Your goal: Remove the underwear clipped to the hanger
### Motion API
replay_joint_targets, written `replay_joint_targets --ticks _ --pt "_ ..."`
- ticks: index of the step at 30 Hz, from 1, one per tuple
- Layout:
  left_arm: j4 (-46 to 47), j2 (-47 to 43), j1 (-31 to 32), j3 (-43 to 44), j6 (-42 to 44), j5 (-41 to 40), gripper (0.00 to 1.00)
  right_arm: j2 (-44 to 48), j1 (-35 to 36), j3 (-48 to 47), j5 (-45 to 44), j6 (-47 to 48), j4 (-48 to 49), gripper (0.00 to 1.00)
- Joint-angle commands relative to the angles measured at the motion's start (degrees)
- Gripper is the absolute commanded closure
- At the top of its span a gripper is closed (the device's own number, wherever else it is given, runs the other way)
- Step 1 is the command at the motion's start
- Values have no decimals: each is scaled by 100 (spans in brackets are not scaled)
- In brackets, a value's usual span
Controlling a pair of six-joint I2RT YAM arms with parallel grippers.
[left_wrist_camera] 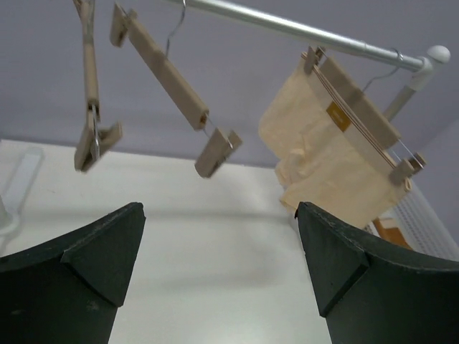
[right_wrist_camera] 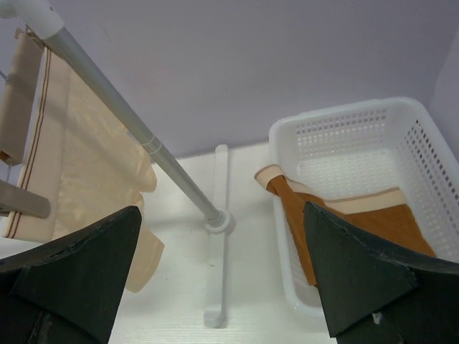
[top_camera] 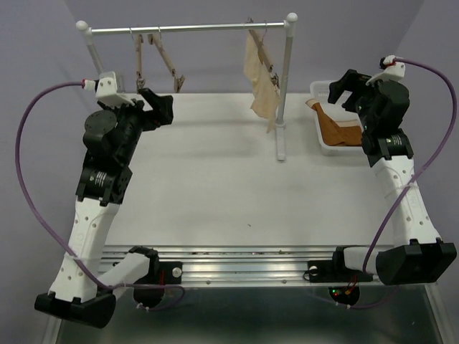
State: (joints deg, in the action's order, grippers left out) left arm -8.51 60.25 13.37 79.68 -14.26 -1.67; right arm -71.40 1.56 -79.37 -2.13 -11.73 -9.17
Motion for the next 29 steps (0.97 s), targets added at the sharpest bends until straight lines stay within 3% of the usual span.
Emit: replay_joint_targets --ticks 1,5,12,19,29 --pt "-36 -864 -1 -1066 -1287 720 1 275 -24 255 -445 -769 -251 0" --pt "-238 -1751 26 -2471 -1483 914 1 389 -24 607 -560 -1235 -629 0" --pt "-784 -2596 26 -3396 -1588 484 1 714 -24 1336 -955 -1780 -893 0" --pt "-380 -2773 26 -3872 -1747 317 1 794 -24 1653 -965 -1877 -1289 0" --pt "-177 -2439 26 -3732 -1817 325 1 803 -24 1662 -974 -1710 -1316 0"
